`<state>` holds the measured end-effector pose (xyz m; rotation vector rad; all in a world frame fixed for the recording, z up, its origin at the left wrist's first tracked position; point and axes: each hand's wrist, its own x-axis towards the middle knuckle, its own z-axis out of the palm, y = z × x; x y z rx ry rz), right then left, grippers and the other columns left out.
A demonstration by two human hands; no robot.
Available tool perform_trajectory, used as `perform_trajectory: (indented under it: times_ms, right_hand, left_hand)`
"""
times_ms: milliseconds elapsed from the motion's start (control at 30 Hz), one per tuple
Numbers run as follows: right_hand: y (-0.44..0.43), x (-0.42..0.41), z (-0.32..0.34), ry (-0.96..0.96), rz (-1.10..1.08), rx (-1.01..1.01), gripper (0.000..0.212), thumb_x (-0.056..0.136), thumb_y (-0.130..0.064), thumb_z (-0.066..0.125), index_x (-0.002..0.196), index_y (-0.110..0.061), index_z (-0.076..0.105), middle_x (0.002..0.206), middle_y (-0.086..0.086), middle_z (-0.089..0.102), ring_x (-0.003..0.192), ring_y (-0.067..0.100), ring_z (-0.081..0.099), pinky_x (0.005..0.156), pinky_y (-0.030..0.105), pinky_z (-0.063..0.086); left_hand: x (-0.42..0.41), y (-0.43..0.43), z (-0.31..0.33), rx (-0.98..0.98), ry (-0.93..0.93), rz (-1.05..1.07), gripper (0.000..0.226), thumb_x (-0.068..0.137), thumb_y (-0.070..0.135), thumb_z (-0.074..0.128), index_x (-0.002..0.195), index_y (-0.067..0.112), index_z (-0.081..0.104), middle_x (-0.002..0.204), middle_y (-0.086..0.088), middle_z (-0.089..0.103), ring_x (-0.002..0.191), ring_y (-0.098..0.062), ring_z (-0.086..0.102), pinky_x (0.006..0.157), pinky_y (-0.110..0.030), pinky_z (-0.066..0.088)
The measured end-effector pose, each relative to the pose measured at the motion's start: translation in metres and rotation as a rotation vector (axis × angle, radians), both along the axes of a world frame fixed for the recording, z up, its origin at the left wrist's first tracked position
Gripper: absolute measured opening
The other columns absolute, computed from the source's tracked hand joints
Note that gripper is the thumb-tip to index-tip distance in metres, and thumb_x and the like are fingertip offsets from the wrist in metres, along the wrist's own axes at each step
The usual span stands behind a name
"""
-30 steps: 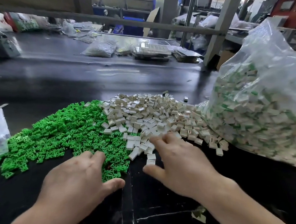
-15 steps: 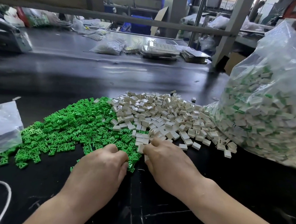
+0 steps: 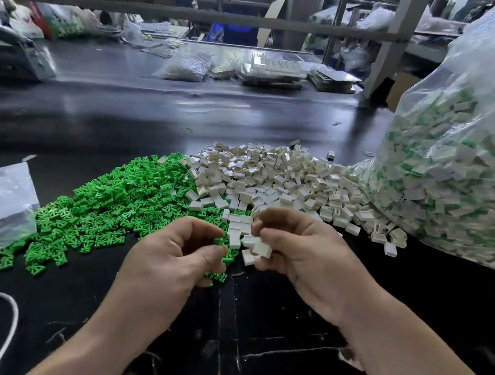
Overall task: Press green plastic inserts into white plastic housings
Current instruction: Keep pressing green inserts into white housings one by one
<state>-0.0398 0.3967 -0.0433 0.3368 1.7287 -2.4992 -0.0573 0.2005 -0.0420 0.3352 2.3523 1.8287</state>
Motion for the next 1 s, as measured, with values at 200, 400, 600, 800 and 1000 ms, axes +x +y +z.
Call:
perform_trajectory:
  times_ms: [200,400,600,800,1000]
  right_hand:
    - [0.005,0.000,0.004,-0.073,0.066,-0.497,0.044,0.072,0.015,0.062,0.116,0.013,0.059,0.109,0.031,0.060,0.109,0.046,0.066,0.081,0.042,0.060]
    - [0.002,0.008,0.009,-0.054,0.257,-0.424,0.041,0.087,0.003,0.058,0.127,0.004,0.051,0.105,0.033,0.068,0.090,0.041,0.073,0.067,0.035,0.063]
    - [-0.001,0.009,0.009,-0.076,0.325,-0.266,0.026,0.094,-0.030,0.054,0.104,-0.007,0.062,0.076,0.018,0.067,0.047,0.019,0.063,0.037,0.024,0.049]
    - [0.000,0.011,0.007,-0.045,0.316,-0.188,0.032,0.092,-0.042,0.060,0.079,-0.016,0.070,0.054,0.003,0.054,0.032,0.008,0.043,0.031,0.016,0.032]
    - [0.001,0.011,0.006,0.009,0.322,-0.187,0.014,0.085,-0.020,0.073,0.099,-0.017,0.073,0.070,0.007,0.059,0.045,0.011,0.049,0.037,0.020,0.036]
  left_hand:
    - [0.000,0.002,-0.005,0.151,-0.063,0.000,0.022,0.070,0.043,0.071,0.087,0.030,0.073,0.080,0.000,0.074,0.075,-0.013,0.071,0.060,-0.023,0.055]
    - [0.000,0.001,-0.006,0.325,-0.140,-0.016,0.024,0.073,0.041,0.079,0.085,0.021,0.074,0.072,-0.009,0.067,0.066,-0.021,0.064,0.057,-0.028,0.052]
    - [0.004,0.004,0.001,0.439,-0.156,-0.043,0.021,0.070,0.034,0.071,0.083,0.018,0.073,0.081,-0.015,0.070,0.067,-0.023,0.067,0.052,-0.026,0.051]
    - [0.008,0.008,0.001,0.447,-0.172,-0.114,0.027,0.070,0.027,0.070,0.095,0.017,0.075,0.076,-0.010,0.063,0.062,-0.020,0.062,0.051,-0.025,0.050]
    - [0.010,0.009,0.003,0.432,-0.162,-0.087,0.024,0.066,0.027,0.074,0.088,0.017,0.073,0.074,-0.012,0.065,0.060,-0.022,0.062,0.049,-0.026,0.050]
